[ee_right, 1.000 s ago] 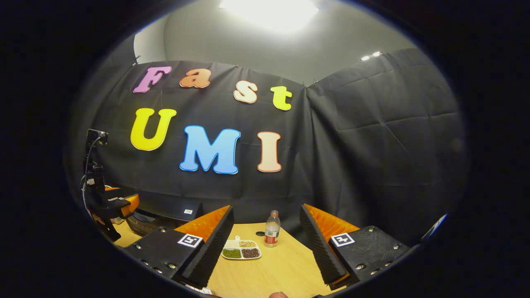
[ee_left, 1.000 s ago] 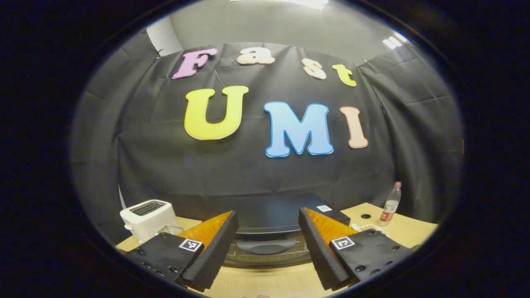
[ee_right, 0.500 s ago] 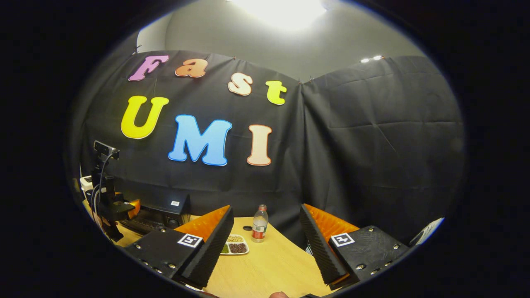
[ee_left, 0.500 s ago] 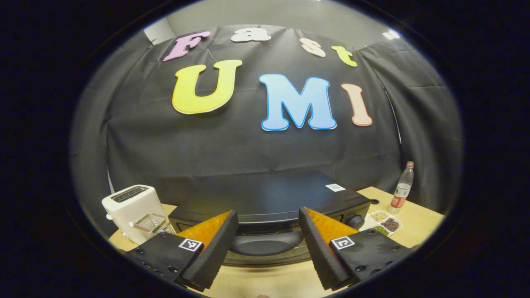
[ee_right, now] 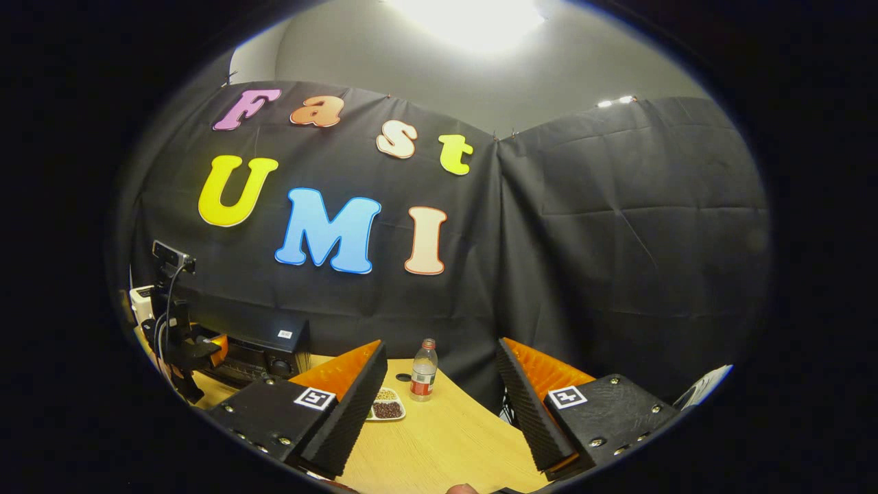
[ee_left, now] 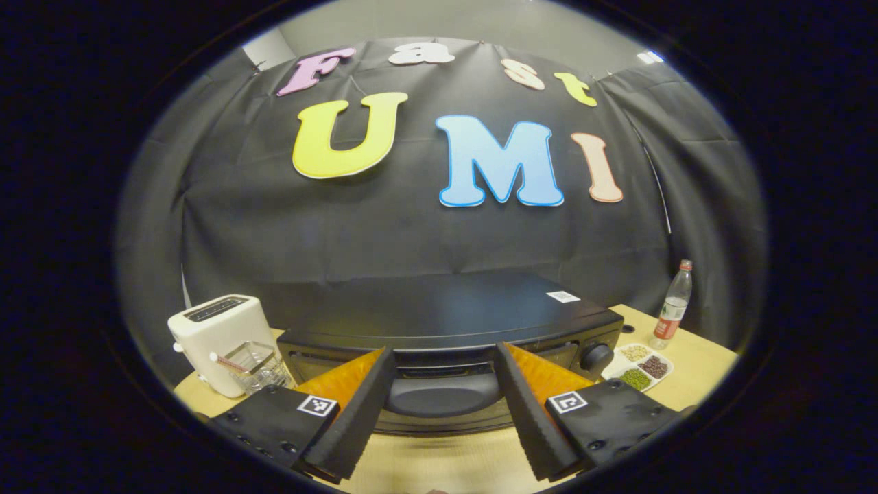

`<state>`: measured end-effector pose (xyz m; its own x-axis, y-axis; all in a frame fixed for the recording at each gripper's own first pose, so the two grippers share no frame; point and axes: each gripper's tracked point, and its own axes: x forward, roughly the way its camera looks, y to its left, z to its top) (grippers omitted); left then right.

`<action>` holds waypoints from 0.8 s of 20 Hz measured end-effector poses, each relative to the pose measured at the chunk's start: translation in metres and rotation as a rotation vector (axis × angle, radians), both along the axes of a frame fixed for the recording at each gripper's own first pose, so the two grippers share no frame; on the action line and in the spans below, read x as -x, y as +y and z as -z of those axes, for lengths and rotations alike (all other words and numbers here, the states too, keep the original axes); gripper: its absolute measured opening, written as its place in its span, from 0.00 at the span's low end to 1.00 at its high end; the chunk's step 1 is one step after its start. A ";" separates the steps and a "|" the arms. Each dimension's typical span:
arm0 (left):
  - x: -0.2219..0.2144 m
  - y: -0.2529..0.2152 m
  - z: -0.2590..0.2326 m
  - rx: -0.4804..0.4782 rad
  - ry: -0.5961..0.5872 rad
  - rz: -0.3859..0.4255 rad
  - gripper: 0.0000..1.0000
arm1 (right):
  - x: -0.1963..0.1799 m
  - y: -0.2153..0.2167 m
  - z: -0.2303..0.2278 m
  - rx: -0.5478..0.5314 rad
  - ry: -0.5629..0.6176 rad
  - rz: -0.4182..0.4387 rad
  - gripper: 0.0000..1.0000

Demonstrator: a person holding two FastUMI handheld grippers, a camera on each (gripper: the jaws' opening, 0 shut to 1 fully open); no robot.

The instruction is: Open the electric oven with the left hand, put the food in, and close the electric oven.

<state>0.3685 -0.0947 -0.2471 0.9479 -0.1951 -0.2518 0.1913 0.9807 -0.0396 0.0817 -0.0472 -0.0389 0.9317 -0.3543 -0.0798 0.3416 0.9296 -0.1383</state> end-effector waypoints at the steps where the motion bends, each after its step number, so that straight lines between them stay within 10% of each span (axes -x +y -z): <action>1: 0.005 0.001 0.000 -0.001 -0.001 0.000 0.96 | 0.001 -0.001 0.001 0.001 -0.001 -0.001 0.97; 16: 0.069 0.003 0.024 -0.022 0.054 0.015 0.95 | 0.014 0.004 0.002 -0.001 0.018 -0.055 0.97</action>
